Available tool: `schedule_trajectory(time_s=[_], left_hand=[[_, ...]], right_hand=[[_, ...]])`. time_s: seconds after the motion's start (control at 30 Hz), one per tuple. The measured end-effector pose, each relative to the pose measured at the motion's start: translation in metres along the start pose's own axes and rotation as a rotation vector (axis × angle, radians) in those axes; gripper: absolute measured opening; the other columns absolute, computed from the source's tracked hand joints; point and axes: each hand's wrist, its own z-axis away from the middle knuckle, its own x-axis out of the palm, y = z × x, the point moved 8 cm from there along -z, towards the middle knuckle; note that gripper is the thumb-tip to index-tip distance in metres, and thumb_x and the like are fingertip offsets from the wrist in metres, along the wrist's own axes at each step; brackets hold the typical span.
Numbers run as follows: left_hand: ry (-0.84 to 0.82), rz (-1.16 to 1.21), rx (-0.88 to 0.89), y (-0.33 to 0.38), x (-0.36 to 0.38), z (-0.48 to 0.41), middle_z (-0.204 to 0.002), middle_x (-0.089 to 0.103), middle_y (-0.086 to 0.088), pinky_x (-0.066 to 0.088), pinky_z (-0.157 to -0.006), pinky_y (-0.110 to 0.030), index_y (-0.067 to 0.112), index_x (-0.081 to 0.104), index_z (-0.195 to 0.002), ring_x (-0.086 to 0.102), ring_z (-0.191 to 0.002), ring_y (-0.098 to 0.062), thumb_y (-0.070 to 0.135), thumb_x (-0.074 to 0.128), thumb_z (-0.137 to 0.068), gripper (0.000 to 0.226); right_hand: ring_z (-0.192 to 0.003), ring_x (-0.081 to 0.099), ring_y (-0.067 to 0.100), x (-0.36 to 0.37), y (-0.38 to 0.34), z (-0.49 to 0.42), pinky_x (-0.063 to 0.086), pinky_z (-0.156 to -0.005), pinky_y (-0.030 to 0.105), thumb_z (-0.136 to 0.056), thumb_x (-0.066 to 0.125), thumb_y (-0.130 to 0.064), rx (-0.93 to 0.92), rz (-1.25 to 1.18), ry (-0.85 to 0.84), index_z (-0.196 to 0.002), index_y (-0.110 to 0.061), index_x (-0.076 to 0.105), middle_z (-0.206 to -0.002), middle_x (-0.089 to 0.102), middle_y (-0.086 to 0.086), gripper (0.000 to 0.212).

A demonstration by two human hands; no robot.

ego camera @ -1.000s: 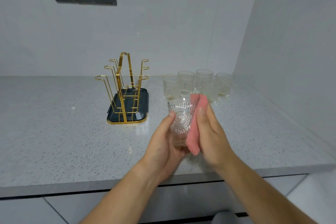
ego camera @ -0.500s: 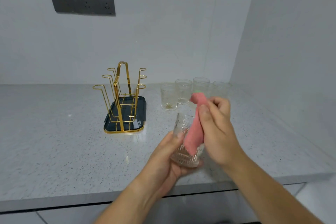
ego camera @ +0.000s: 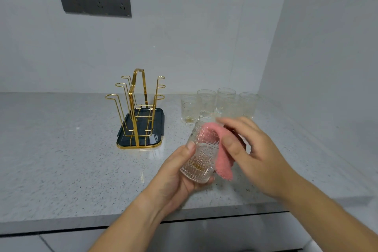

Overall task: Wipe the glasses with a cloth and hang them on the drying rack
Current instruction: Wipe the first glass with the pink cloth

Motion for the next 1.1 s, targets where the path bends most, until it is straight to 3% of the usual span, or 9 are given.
schedule_trajectory(time_s=[0.07, 0.17, 0.27, 0.37, 0.53, 0.73, 0.9, 1.0, 1.1], left_hand=[[0.026, 0.002, 0.004, 0.0, -0.003, 0.0, -0.125, 0.065, -0.026, 0.063, -0.071, -0.042, 0.001, 0.051, -0.143, 0.066, -0.101, -0.035, 0.053, 0.096, -0.058, 0.109], [0.057, -0.011, 0.019, 0.001, -0.006, 0.0, -0.127, 0.063, -0.027, 0.062, -0.069, -0.041, -0.002, 0.045, -0.146, 0.066, -0.097, -0.034, 0.054, 0.094, -0.061, 0.113], [0.082, -0.031, 0.022, 0.0, -0.006, 0.001, -0.12, 0.067, -0.024, 0.06, -0.064, -0.038, -0.004, 0.042, -0.145, 0.067, -0.089, -0.03, 0.051, 0.087, -0.069, 0.103], [0.101, -0.054, 0.009, -0.001, -0.005, 0.001, -0.114, 0.071, -0.022, 0.06, -0.062, -0.035, -0.002, 0.049, -0.141, 0.07, -0.085, -0.026, 0.052, 0.081, -0.074, 0.092], [0.114, -0.041, 0.027, 0.005, -0.008, 0.0, -0.111, 0.073, -0.019, 0.061, -0.061, -0.034, 0.009, 0.063, -0.133, 0.07, -0.083, -0.026, 0.058, 0.083, -0.071, 0.081], [0.162, -0.243, 0.055, 0.003, -0.011, 0.004, -0.123, 0.069, -0.032, 0.057, -0.091, -0.061, -0.001, 0.06, -0.133, 0.066, -0.114, -0.053, 0.07, 0.076, -0.07, 0.096], [0.155, -0.246, 0.042, -0.003, 0.001, 0.01, -0.119, 0.066, -0.039, 0.053, -0.094, -0.068, 0.001, 0.074, -0.114, 0.066, -0.107, -0.053, 0.066, 0.08, -0.069, 0.079], [0.157, -0.25, 0.033, -0.003, -0.001, 0.01, -0.102, 0.072, -0.025, 0.062, -0.067, -0.043, -0.004, 0.068, -0.117, 0.069, -0.087, -0.035, 0.061, 0.077, -0.07, 0.081], [0.161, -0.269, 0.045, 0.003, -0.005, 0.008, -0.095, 0.072, -0.019, 0.061, -0.061, -0.039, -0.01, 0.062, -0.118, 0.071, -0.081, -0.032, 0.055, 0.078, -0.072, 0.082]], right_hand=[[-0.111, 0.063, 0.003, -0.001, 0.002, 0.008, 0.049, -0.09, 0.014, -0.087, 0.058, -0.055, 0.017, -0.044, -0.015, -0.128, -0.042, 0.045, -0.11, 0.061, -0.021, 0.045], [-0.09, 0.066, 0.008, 0.004, 0.005, 0.014, 0.052, -0.081, 0.02, -0.086, 0.062, -0.053, 0.04, -0.037, -0.124, -0.116, -0.029, 0.057, -0.099, 0.067, -0.014, 0.039], [-0.11, 0.062, 0.008, 0.007, 0.007, 0.013, 0.05, -0.092, 0.02, -0.084, 0.062, -0.067, 0.033, 0.029, -0.212, -0.111, -0.034, 0.068, -0.113, 0.063, -0.018, 0.043], [-0.105, 0.056, 0.01, 0.009, 0.007, 0.01, 0.047, -0.09, 0.015, -0.078, 0.066, -0.072, 0.038, 0.038, -0.273, -0.104, -0.025, 0.073, -0.11, 0.05, -0.012, 0.054], [-0.122, 0.058, 0.008, 0.001, 0.006, 0.016, 0.046, -0.104, 0.025, -0.067, 0.067, -0.084, 0.083, -0.046, -0.239, -0.126, -0.049, 0.058, -0.119, 0.06, -0.018, 0.069], [-0.08, 0.064, 0.012, 0.013, 0.004, 0.02, 0.052, -0.082, 0.034, -0.075, 0.069, -0.076, 0.159, 0.027, -0.45, -0.082, -0.03, 0.068, -0.08, 0.068, -0.01, 0.046], [-0.121, 0.067, 0.009, 0.037, 0.003, 0.031, 0.049, -0.106, 0.025, -0.09, 0.077, -0.025, 0.275, -0.115, -0.748, -0.13, -0.022, 0.068, -0.126, 0.074, -0.009, 0.041], [-0.126, 0.061, 0.003, 0.042, 0.003, 0.03, 0.046, -0.112, 0.031, -0.086, 0.079, -0.044, 0.209, 0.042, -0.773, -0.135, -0.033, 0.063, -0.133, 0.067, -0.016, 0.053], [-0.135, 0.043, -0.007, 0.046, 0.004, 0.033, 0.039, -0.114, 0.023, -0.082, 0.072, -0.065, 0.046, 0.329, -0.735, -0.138, -0.048, 0.054, -0.138, 0.05, -0.036, 0.062]])
